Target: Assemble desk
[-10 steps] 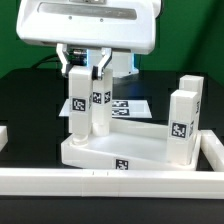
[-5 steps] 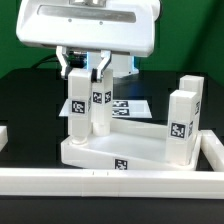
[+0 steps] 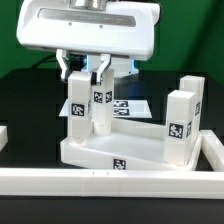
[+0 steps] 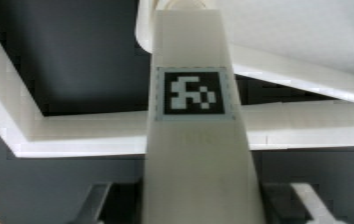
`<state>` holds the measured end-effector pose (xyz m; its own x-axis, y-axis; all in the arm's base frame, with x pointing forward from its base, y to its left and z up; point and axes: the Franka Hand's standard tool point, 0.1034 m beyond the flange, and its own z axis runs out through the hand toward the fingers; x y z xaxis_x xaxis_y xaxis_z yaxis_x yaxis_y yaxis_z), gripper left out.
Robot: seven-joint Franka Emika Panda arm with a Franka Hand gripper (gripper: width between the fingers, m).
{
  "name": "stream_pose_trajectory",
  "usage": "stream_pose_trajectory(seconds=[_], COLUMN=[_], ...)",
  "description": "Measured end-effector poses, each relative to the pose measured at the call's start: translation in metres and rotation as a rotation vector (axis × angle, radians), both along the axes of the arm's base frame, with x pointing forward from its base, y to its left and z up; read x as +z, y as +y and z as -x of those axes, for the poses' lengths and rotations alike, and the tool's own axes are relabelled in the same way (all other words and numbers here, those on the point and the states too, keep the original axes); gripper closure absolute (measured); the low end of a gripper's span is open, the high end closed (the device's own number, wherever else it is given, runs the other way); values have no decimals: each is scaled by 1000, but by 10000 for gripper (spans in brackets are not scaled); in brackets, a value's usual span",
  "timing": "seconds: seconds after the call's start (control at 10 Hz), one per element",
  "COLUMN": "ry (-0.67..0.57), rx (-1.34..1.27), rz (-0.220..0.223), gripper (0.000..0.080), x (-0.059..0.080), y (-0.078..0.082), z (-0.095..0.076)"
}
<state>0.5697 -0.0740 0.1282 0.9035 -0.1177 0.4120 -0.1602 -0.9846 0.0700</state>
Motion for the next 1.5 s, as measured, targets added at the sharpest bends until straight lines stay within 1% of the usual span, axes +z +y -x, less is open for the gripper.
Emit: stream_pose_trajectory(seconds=[0.4, 0.5, 0.6, 0.7, 0.8, 0.9, 1.0, 1.3, 1.5], ry=[-60, -64, -63, -63, -63, -63, -63, -62, -63], rx=[11, 12, 11, 11, 11, 11, 11, 11, 12], rz=[34, 36, 36, 36, 36, 36, 36, 35, 33], gripper=[508, 508, 426, 288, 288, 193, 158, 152, 150], x=[0, 0, 0, 0, 0, 0, 0, 0, 6], y=[3, 3, 3, 3, 3, 3, 3, 3, -1], z=[2, 2, 2, 2, 2, 2, 2, 2, 1])
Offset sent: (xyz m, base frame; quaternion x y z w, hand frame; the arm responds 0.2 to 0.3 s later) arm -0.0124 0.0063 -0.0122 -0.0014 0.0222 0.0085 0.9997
